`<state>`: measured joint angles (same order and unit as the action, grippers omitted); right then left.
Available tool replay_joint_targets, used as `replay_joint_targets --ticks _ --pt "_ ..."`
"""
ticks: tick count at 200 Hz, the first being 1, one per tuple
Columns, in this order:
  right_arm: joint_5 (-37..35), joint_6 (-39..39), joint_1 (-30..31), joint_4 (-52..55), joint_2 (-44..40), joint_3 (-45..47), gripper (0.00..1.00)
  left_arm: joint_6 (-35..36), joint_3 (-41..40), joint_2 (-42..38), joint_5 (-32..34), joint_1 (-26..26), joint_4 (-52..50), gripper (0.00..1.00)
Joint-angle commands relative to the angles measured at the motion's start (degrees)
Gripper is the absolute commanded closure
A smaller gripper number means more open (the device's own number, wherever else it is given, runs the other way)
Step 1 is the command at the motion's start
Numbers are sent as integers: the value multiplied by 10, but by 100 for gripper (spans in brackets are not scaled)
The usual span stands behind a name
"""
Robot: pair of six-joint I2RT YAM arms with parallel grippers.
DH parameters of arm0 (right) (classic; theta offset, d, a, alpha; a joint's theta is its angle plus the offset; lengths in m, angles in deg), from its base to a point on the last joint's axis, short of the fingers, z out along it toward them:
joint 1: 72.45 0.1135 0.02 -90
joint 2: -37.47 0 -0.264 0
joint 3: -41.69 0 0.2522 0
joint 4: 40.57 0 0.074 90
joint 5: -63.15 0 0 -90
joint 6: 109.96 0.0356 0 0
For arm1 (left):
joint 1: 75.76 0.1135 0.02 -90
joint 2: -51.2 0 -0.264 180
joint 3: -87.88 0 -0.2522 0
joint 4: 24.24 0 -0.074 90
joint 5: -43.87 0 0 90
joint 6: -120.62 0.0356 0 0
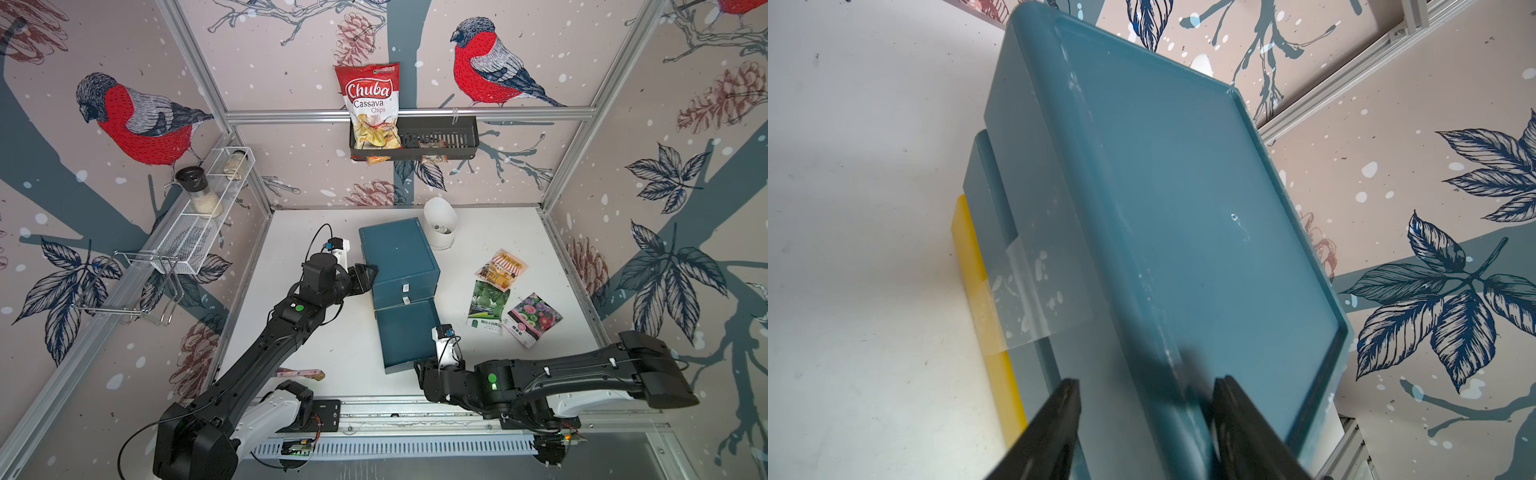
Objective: Take the seed bags out of the drawer
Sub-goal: Close the drawer in the storage box.
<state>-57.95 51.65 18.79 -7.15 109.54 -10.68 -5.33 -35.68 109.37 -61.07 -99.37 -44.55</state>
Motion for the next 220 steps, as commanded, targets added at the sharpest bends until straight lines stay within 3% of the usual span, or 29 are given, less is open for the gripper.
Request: replay_joint_targets --ticks 1,90,157,220 --pt "12 -18 -15 -17 17 -2 35 17 -9 2 21 0 -42 45" --pt "26 -77 -46 -38 105 -65 35 39 -7 -4 30 0 -63 46" --pt "37 -132 -93 -134 143 -64 38 58 -11 -25 59 0 -78 47" --pt "13 -187 -109 -262 158 -47 37 57 12 -21 -12 0 -54 43"
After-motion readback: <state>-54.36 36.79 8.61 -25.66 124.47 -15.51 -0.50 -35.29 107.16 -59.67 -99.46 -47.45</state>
